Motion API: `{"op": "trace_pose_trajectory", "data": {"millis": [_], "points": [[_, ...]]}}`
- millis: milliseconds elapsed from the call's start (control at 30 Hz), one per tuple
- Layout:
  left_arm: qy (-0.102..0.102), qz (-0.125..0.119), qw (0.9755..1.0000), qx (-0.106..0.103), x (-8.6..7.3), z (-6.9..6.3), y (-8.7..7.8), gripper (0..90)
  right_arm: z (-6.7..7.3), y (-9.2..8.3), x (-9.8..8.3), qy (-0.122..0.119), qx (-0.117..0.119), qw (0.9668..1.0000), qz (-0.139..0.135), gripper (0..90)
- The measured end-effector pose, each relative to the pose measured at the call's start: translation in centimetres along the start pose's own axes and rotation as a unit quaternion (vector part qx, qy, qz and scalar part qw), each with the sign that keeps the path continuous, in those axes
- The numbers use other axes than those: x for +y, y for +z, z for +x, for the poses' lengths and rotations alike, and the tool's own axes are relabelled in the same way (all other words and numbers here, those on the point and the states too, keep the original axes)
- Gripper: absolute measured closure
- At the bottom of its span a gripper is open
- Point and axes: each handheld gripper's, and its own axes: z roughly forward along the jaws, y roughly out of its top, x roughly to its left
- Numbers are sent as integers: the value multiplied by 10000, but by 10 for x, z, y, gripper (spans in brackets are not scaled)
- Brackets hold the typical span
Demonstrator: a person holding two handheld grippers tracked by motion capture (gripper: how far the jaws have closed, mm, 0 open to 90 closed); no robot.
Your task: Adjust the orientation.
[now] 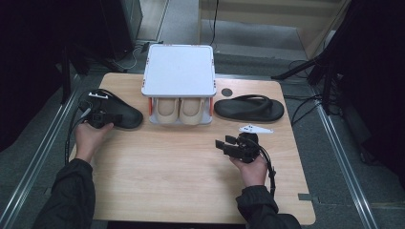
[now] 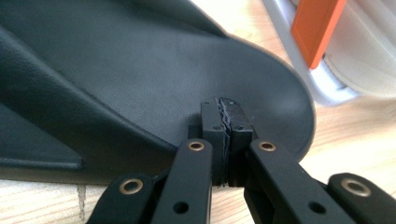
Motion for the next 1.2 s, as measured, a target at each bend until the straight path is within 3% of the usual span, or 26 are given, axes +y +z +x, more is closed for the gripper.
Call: {"op": "trace_pose_trajectory", "data": {"millis": [67, 200, 733, 933, 1000, 1033, 1100, 1133, 1200], "points": [[11, -78, 10000, -19, -3, 0, -1, 899, 2, 0, -1, -8, -16, 10000, 37, 461], [31, 33, 10000, 45, -4, -1, -4, 898, 2, 0, -1, -17, 2, 10000, 17, 461], [8, 169, 9998, -78, -24, 7, -25, 889, 2, -1, -1, 25, -11, 10000, 1, 461], [-14, 211, 9998, 58, -33, 10, -35, 881, 1, -1, -1, 36, -29, 10000, -2, 461], [-66, 234, 9997, 14, -33, 10, -38, 860, 1, -1, -1, 35, -25, 10000, -8, 461], [-157, 201, 9996, -102, -32, 11, -40, 848, 1, -1, -1, 30, -28, 10000, -2, 461], [-181, 96, 9997, -131, -30, 11, -44, 814, 1, 0, 0, 19, -19, 10000, -8, 461], [-220, -130, 9996, -70, -25, 10, -53, 783, 1, 0, 0, 16, -17, 10000, -5, 461], [-226, -202, 9995, -17, -21, 11, -59, 712, 1, 0, -1, 13, -11, 10000, -8, 462]]}}
